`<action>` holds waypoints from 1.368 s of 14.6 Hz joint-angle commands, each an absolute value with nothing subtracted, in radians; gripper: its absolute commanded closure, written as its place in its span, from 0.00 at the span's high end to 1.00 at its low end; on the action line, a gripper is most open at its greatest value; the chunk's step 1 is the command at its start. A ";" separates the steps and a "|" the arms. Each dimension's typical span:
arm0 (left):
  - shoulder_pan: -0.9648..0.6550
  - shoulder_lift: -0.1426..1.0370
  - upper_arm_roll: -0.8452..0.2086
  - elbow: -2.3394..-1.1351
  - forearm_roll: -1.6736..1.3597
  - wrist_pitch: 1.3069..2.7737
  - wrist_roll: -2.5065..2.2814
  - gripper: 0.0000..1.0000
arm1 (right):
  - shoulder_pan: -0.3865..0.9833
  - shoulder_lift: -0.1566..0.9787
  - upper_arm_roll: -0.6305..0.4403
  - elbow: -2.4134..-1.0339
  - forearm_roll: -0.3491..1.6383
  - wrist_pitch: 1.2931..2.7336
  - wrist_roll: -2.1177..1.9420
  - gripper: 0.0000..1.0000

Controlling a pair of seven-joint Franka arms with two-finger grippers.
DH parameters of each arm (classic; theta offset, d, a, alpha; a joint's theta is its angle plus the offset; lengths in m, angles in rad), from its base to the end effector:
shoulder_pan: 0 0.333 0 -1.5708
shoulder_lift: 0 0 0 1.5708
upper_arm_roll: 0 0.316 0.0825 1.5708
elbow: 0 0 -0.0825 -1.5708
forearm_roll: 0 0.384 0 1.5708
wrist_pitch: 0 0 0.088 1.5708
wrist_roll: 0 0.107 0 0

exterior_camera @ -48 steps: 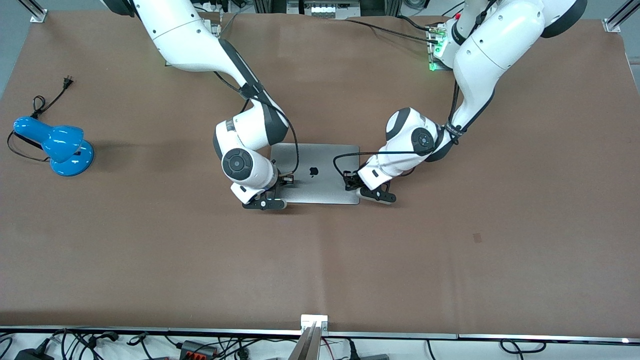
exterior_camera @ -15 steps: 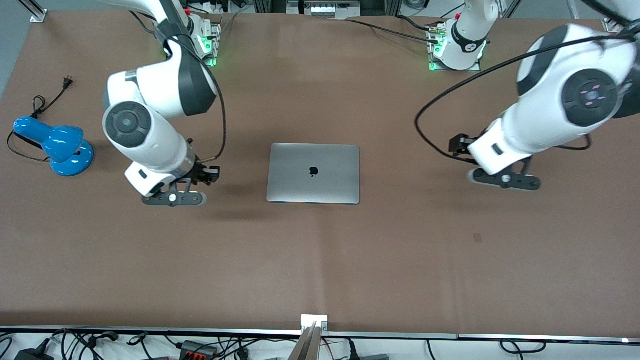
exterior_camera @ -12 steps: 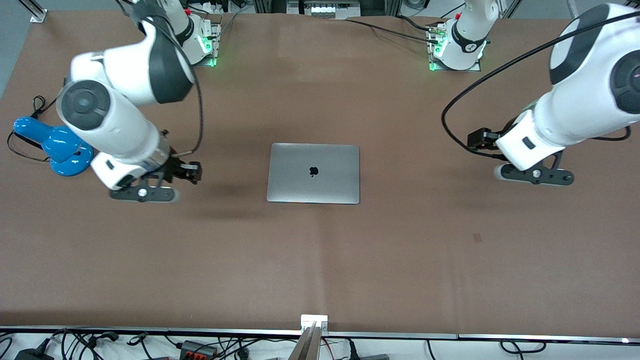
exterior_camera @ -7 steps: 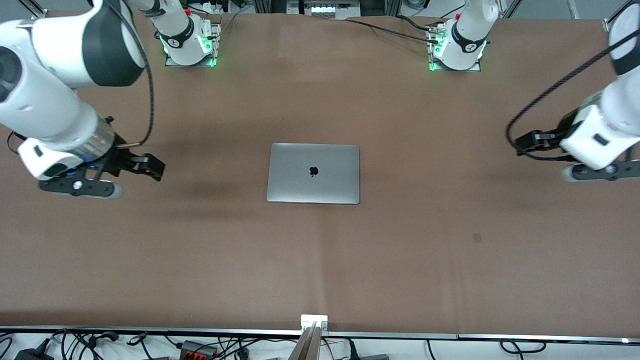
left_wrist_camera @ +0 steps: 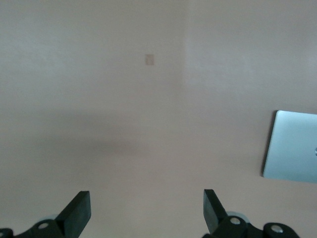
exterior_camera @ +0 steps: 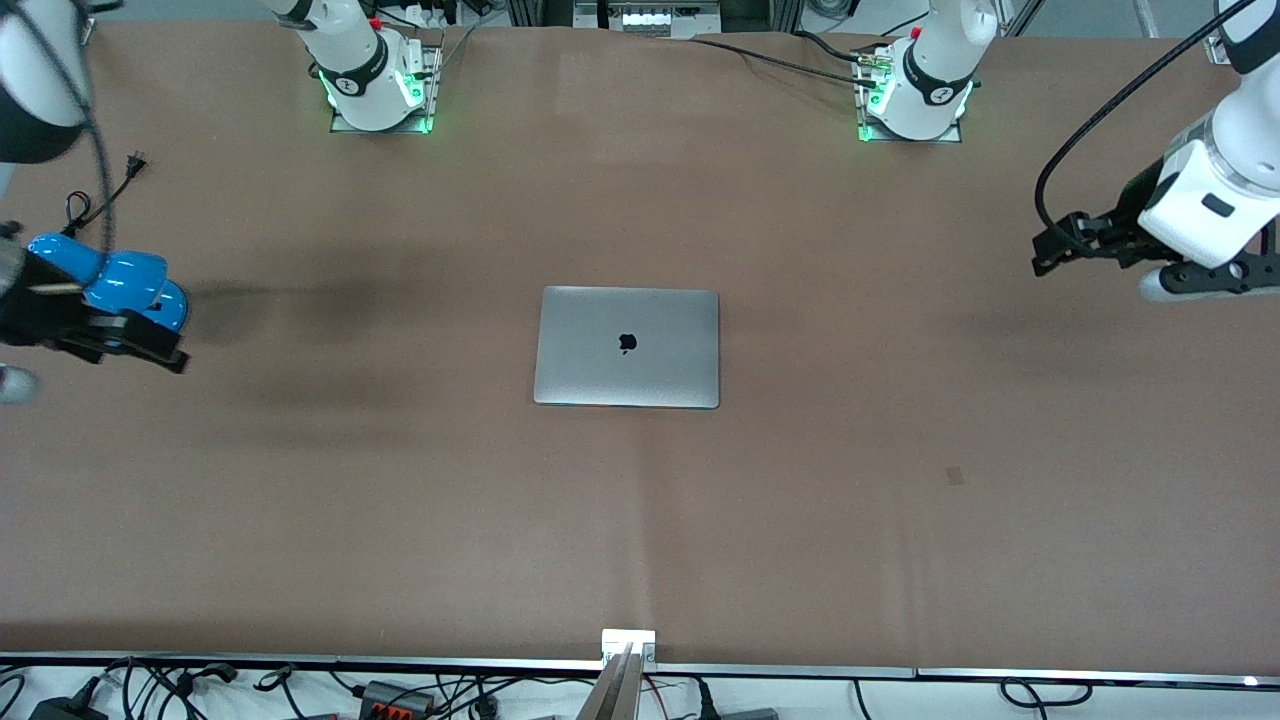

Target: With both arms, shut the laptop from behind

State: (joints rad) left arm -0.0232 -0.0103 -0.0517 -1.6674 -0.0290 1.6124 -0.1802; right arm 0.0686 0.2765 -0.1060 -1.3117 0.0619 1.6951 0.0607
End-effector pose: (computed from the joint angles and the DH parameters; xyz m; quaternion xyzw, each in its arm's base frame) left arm 0.5503 -0.0444 0.5881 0.9982 0.0535 -0.0240 0.0112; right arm 0.6496 -0.0083 0.5941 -0.9972 0.0483 -0.0539 0.0172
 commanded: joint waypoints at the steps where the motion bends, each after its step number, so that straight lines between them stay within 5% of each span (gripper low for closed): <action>1: -0.067 -0.049 -0.002 -1.712 -0.005 1.658 -0.080 1.00 | 0.023 0.247 -0.066 -1.330 0.048 1.675 0.011 1.00; 6: -0.057 -0.031 -0.011 -1.692 0.012 1.638 -0.077 1.00 | 0.003 0.223 -0.068 -1.364 0.020 1.652 -0.043 1.00; 14: -0.058 -0.028 -0.015 -1.680 0.012 1.620 -0.066 1.00 | 0.009 0.005 -0.064 -1.663 0.002 1.660 -0.035 1.00; 20: -0.060 -0.029 -0.015 -1.672 0.012 1.615 -0.064 1.00 | 0.012 -0.023 -0.061 -1.698 0.002 1.692 -0.037 1.00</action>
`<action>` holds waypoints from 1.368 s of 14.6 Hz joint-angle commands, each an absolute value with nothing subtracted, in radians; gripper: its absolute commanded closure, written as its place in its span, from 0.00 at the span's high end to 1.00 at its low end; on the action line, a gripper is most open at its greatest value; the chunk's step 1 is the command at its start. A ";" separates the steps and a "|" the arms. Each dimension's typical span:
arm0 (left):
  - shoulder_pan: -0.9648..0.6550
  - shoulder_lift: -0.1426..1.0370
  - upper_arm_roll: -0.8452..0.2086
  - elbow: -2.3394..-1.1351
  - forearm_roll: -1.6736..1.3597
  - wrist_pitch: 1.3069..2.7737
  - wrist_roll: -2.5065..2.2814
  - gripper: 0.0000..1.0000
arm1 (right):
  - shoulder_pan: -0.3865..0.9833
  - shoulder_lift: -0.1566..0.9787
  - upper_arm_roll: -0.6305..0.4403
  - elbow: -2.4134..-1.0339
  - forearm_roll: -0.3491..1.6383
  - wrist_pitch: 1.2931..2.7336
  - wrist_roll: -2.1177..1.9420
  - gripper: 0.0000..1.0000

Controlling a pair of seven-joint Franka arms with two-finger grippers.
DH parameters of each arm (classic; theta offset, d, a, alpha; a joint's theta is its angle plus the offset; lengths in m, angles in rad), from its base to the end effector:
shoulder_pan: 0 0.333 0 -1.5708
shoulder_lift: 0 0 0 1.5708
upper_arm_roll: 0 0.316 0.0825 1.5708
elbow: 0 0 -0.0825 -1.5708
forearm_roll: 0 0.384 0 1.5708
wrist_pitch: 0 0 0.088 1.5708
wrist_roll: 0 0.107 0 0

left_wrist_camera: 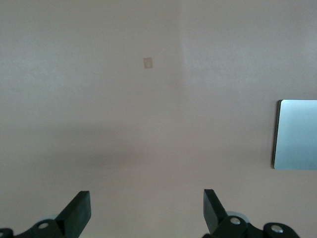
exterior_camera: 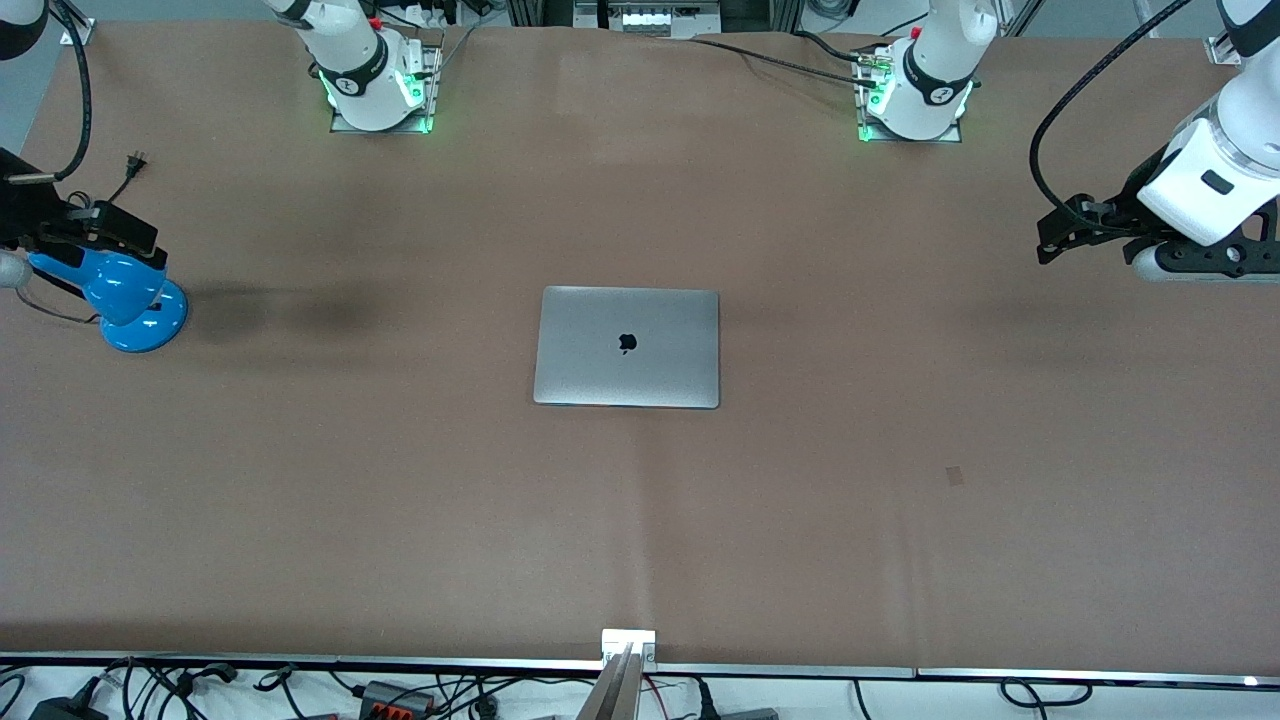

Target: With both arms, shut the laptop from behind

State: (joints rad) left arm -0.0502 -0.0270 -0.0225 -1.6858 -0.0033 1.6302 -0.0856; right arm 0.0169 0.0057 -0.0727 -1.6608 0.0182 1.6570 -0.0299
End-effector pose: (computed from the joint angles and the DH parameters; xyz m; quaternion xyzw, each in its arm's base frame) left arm 0.5471 -0.0403 0.5901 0.9999 0.0066 -0.0144 0.0002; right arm 0.5606 -0.0294 0.5861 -0.9999 0.0138 0.0044 0.0091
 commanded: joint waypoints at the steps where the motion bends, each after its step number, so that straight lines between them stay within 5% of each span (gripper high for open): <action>1: -0.061 -0.029 -0.015 -1.671 0.012 1.615 -0.064 1.00 | 0.012 -0.023 -0.061 -1.698 0.002 1.701 -0.037 1.00; 20: -0.061 -0.029 -0.015 -1.667 0.011 1.614 -0.064 1.00 | 0.018 -0.020 -0.058 -1.687 -0.002 1.687 -0.037 1.00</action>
